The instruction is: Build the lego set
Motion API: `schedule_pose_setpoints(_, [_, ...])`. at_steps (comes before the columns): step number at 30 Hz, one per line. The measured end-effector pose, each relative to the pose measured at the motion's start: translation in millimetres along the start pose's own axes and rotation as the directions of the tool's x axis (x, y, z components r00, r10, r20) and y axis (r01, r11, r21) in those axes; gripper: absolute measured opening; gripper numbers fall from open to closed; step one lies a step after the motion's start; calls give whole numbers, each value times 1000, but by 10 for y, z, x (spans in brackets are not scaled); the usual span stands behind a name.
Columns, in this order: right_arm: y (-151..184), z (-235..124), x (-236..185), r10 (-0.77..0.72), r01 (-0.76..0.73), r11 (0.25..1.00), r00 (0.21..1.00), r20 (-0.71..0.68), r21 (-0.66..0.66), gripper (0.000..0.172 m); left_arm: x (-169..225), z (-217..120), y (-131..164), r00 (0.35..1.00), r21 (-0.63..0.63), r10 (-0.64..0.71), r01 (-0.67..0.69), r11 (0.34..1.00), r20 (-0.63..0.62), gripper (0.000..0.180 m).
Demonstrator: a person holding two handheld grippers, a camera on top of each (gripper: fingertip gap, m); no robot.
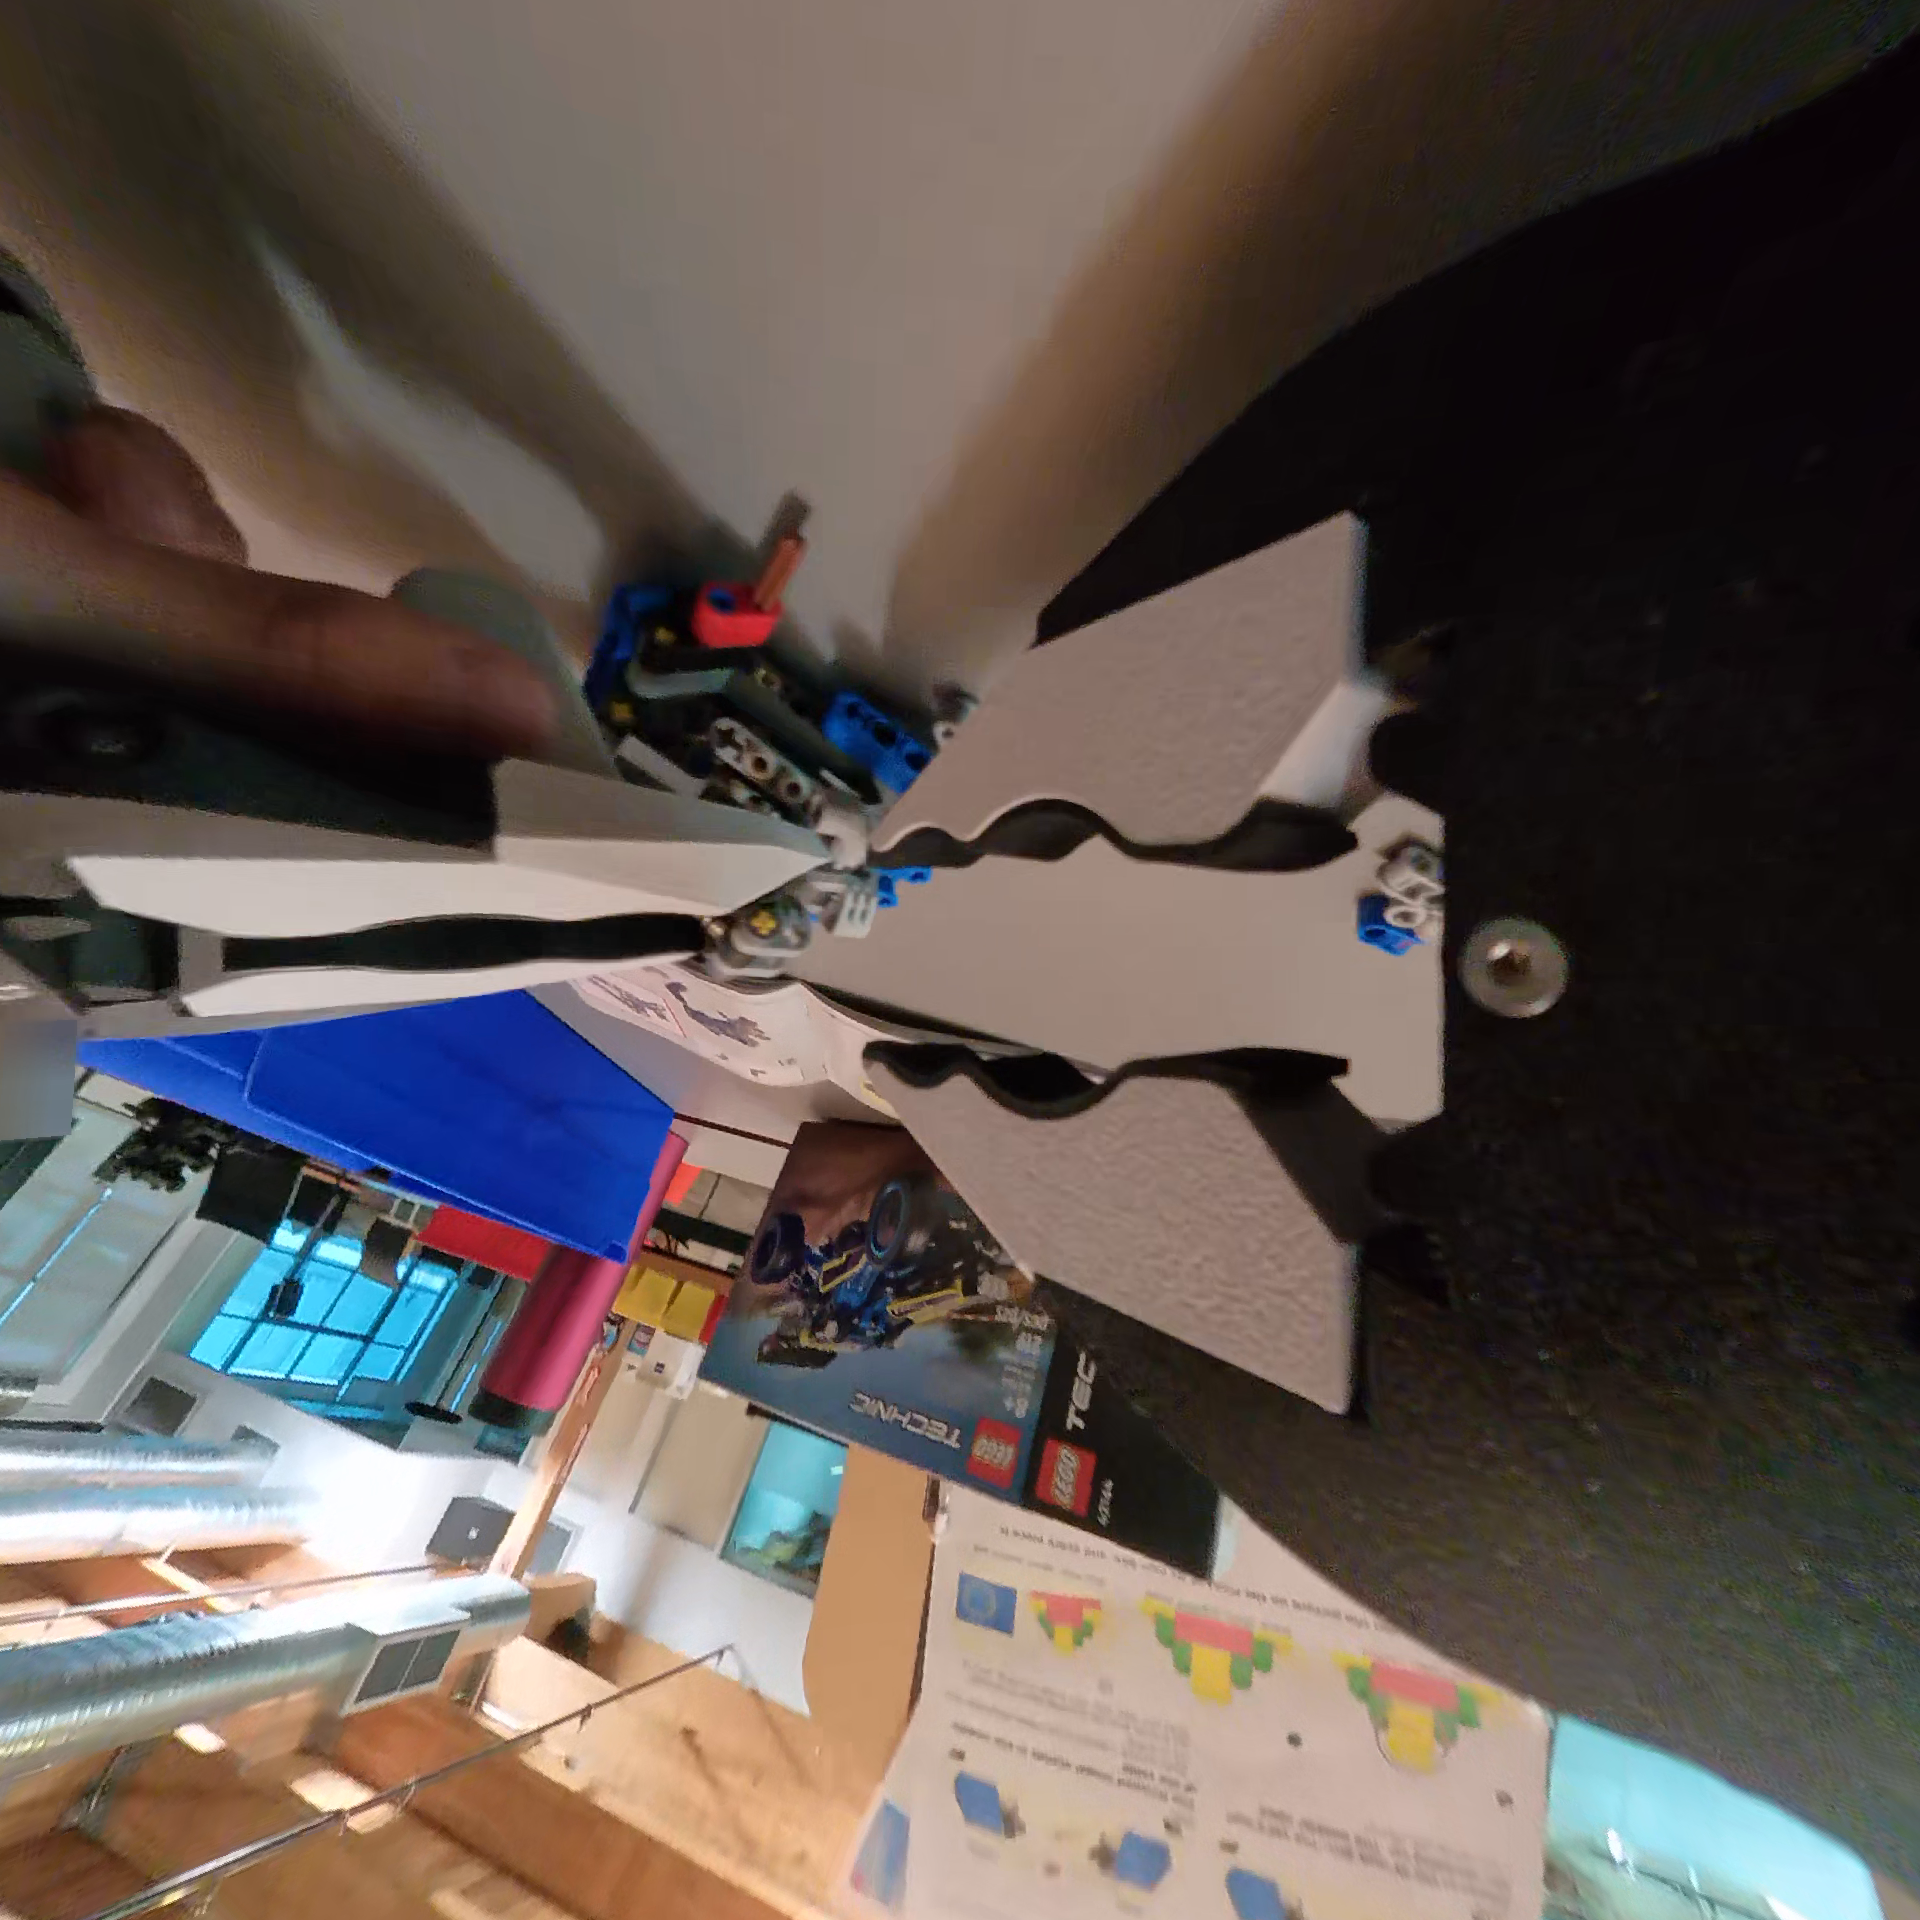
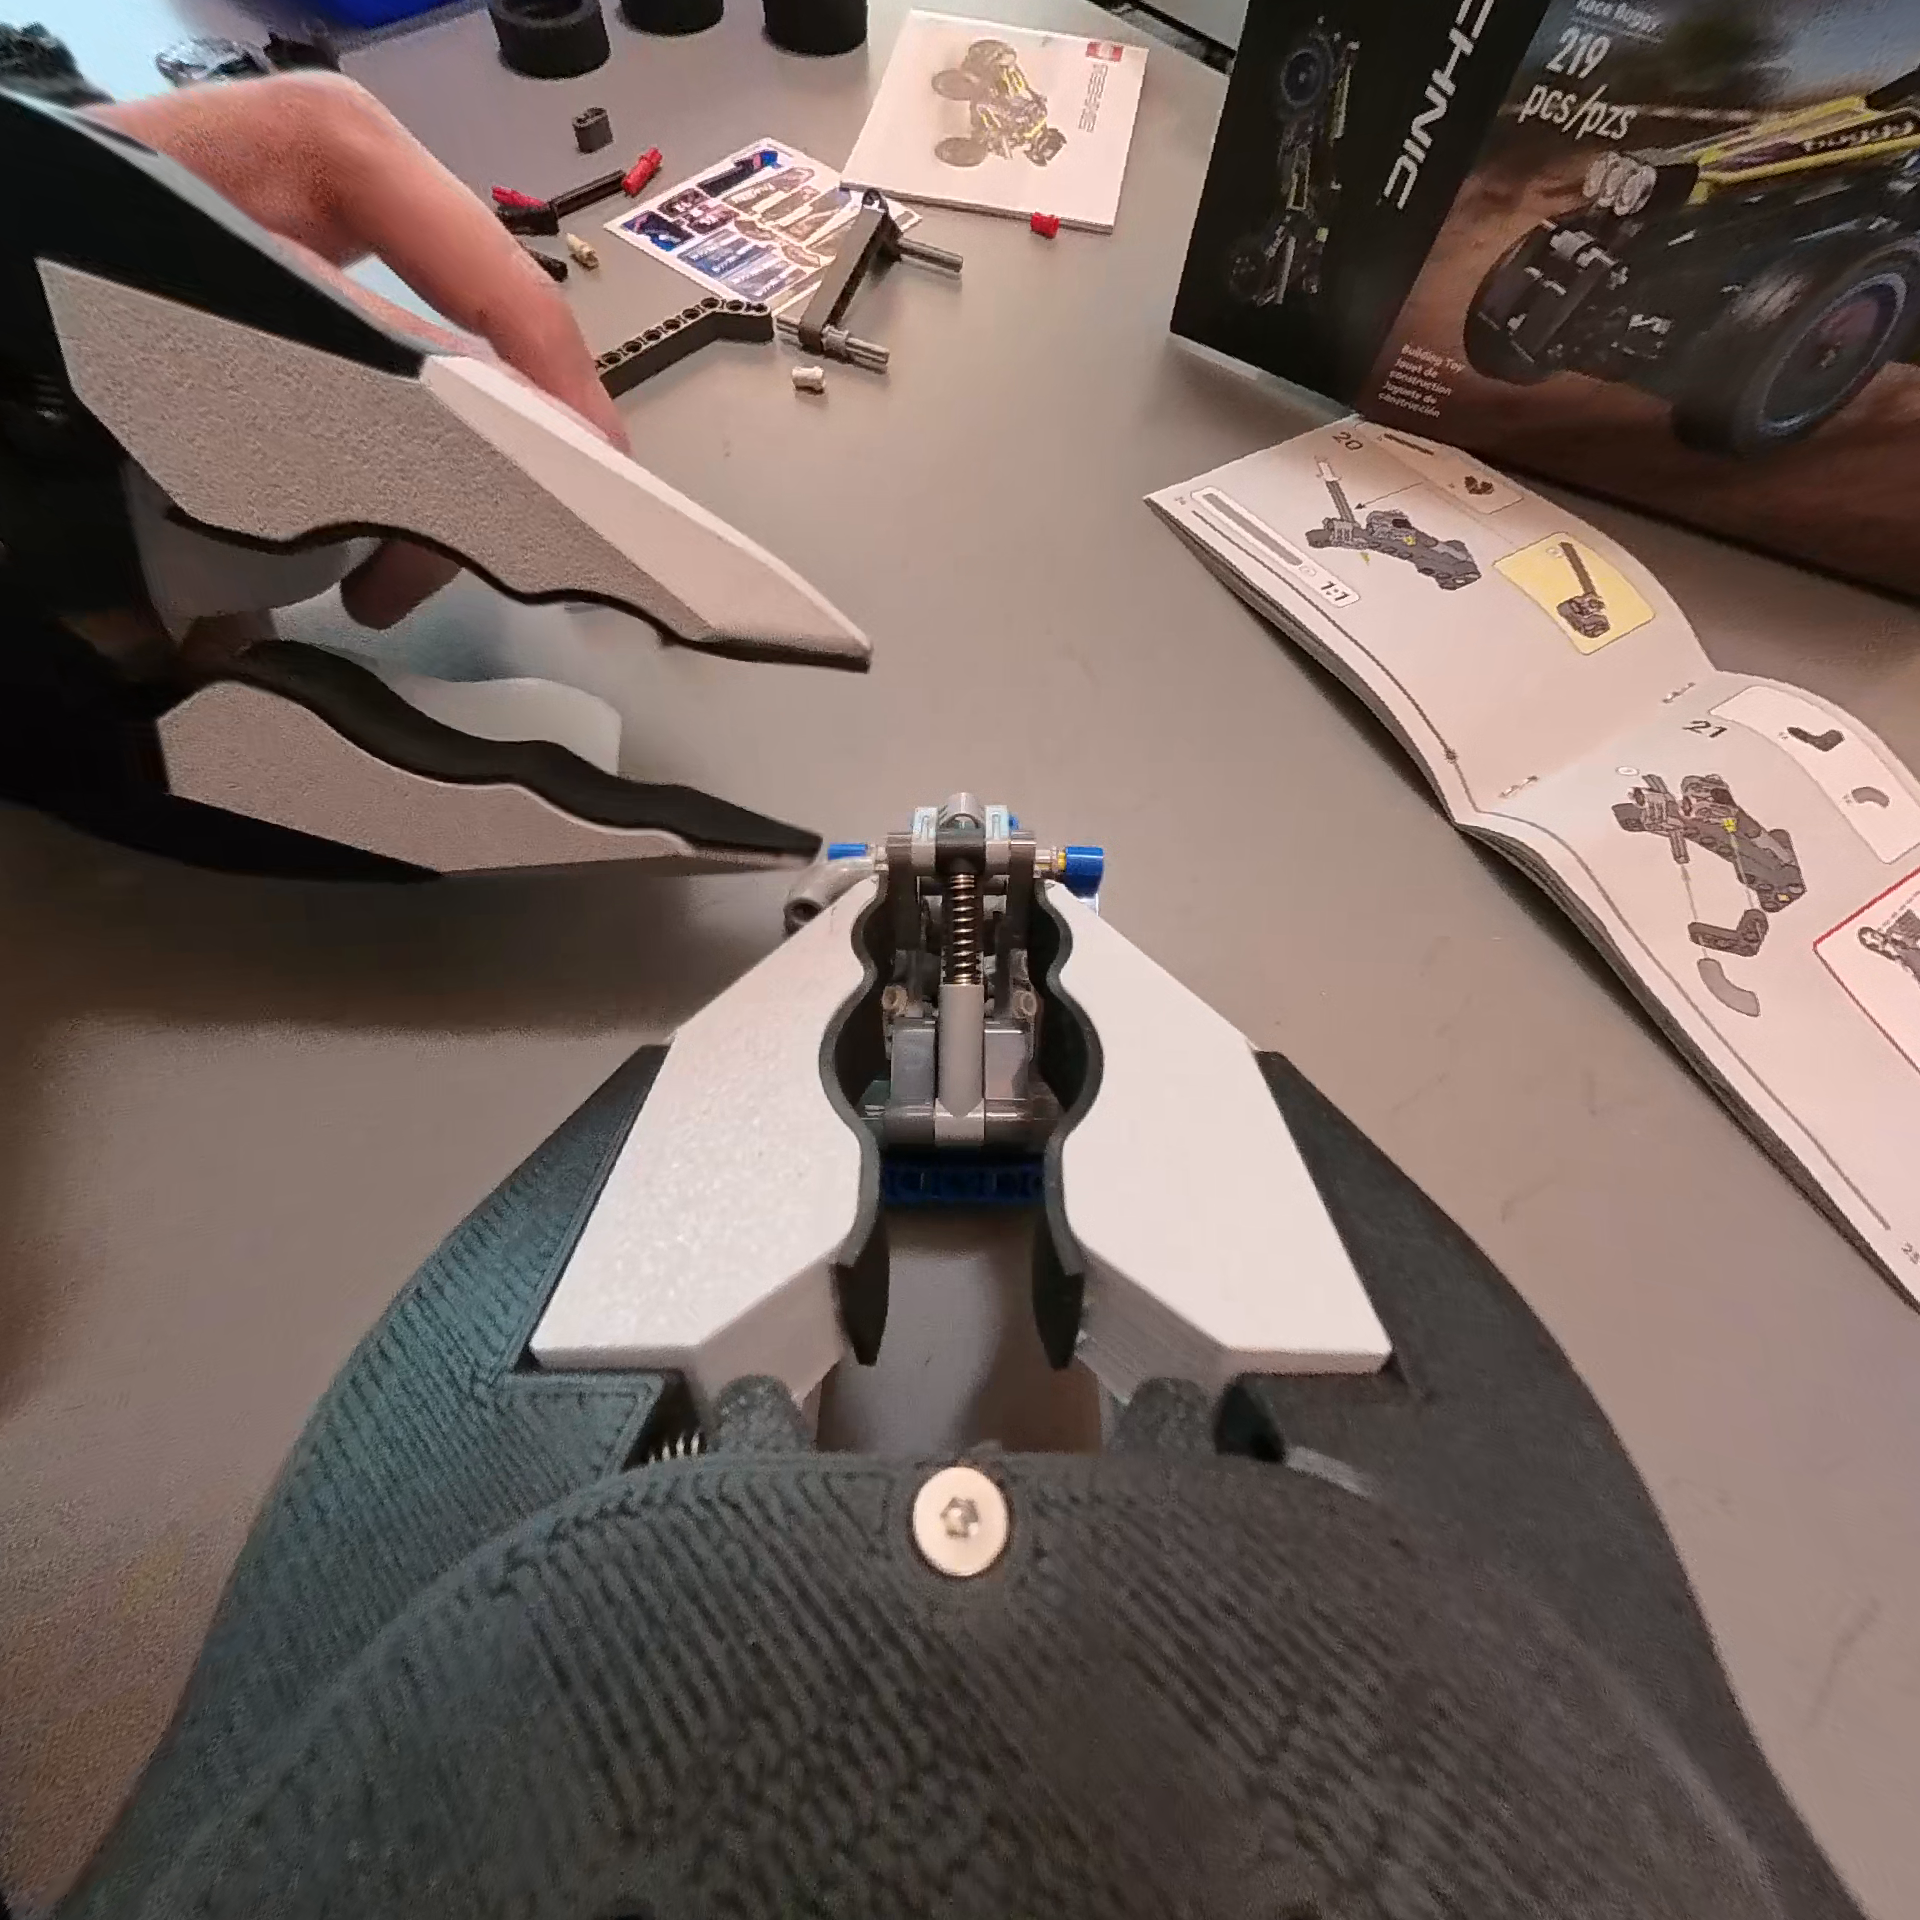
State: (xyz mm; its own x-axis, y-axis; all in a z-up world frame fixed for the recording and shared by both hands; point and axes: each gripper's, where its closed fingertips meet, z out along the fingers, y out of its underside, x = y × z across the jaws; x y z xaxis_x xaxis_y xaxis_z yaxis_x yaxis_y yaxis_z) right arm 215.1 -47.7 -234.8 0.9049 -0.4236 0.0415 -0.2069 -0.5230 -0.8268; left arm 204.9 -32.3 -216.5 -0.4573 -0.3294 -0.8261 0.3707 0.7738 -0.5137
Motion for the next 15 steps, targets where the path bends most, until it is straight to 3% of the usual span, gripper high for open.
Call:
schedule_pose_setpoints(2, [3, -3, -2, 4, -4, 1000, 1000, 6, -4, 22, -2, -8, 42, 1000, -10, 21, -20, 1000, 11, 25])
schedule_pose_setpoints(6, [4, 5, 15, -13, 13, 1000, 1000, -7, -17, 22, 127, -23, -113, 997, 94, 17, -10, 996, -75, 27])
schedule_pose_setpoints(15, [1, 20, 10, -8, 7, 1000, 1000, -21, -31, 22, 184, 43, -2, 994, 59, 50, -45, 997, -97, 27])
